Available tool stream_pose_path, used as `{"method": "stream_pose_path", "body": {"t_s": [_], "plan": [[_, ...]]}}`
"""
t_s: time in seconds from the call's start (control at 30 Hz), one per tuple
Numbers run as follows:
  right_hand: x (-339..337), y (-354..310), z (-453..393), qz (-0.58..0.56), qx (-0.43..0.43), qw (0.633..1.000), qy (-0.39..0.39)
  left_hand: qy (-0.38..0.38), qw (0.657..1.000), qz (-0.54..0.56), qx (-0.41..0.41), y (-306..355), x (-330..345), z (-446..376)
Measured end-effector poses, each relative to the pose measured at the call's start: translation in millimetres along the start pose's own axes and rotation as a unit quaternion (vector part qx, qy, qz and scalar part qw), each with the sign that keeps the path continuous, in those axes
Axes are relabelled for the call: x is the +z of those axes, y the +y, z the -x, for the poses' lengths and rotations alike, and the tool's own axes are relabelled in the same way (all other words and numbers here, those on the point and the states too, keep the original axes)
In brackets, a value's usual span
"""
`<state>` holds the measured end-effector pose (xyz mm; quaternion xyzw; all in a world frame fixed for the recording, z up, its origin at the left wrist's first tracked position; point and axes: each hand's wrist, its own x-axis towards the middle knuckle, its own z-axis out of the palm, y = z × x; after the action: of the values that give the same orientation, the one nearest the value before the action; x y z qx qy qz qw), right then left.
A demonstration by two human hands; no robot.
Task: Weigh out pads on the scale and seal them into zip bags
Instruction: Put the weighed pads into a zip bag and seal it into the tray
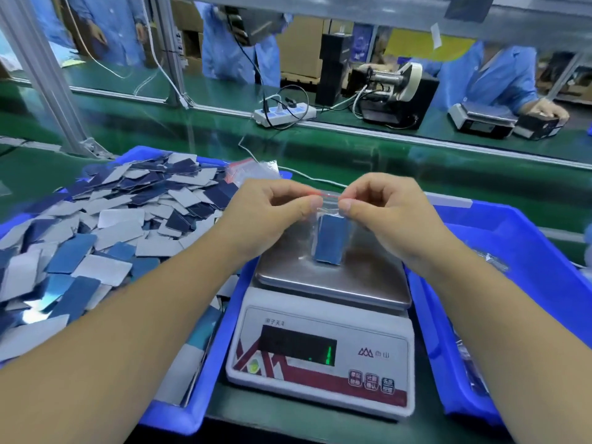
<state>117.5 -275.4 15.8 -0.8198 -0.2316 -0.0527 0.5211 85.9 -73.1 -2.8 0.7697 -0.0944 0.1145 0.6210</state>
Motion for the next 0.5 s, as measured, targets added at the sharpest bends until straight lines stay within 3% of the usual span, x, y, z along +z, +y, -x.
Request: {"method": "stream_pose_path", "body": {"t_s": [0.17,0.5], "plan": [[1.6,7.7,0.2,0.225,0.040,0.973,-0.022,0.035,0.996,-0.087,0.012,-4.8,-4.0,-4.3],[-0.5,11.8,-0.6,0.198,0.042,0.979,-0.010,0.050,0.995,-0.077,0.029,-8.3,-9.4,-5.8]]}}
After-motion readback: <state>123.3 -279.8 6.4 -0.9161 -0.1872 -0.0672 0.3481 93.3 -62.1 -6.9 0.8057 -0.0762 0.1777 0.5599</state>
